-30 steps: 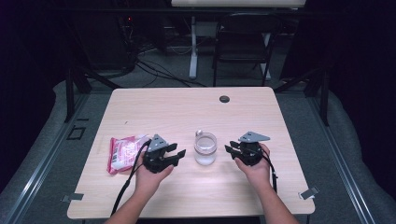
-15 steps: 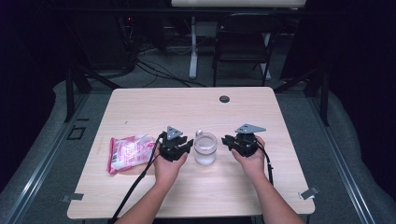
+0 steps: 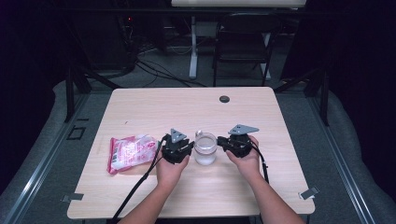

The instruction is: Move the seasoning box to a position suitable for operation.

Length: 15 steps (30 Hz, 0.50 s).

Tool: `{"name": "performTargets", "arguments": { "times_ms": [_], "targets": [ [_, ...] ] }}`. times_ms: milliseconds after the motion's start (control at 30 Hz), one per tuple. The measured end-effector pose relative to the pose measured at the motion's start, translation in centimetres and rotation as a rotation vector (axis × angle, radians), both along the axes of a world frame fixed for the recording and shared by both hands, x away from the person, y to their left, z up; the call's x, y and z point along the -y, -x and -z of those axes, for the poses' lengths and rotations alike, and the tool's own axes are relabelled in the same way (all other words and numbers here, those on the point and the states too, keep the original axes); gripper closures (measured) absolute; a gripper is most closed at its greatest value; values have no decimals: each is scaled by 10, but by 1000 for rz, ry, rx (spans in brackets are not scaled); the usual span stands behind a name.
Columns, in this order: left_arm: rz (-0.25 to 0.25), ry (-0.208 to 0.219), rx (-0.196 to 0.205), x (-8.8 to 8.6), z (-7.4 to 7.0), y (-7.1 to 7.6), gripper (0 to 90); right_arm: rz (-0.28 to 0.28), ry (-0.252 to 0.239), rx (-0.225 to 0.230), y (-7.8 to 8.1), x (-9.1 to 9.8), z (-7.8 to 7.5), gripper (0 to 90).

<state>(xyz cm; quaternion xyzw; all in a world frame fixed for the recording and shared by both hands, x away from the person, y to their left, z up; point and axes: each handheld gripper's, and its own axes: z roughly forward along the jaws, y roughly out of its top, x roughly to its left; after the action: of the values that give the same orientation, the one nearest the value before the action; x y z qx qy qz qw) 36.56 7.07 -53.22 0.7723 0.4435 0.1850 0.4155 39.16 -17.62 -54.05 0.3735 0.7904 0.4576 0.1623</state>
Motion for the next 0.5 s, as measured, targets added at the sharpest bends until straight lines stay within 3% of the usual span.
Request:
{"name": "performTargets", "arguments": {
  "times_ms": [300, 500],
  "targets": [
    [14, 16, -20, 0, -1, 0, 784, 0, 35, 12, 6, -4, -2, 867],
    [61, 2, -22, 2, -3, -2, 822, 28, 51, 8, 15, -5, -4, 878]
  ]
}}
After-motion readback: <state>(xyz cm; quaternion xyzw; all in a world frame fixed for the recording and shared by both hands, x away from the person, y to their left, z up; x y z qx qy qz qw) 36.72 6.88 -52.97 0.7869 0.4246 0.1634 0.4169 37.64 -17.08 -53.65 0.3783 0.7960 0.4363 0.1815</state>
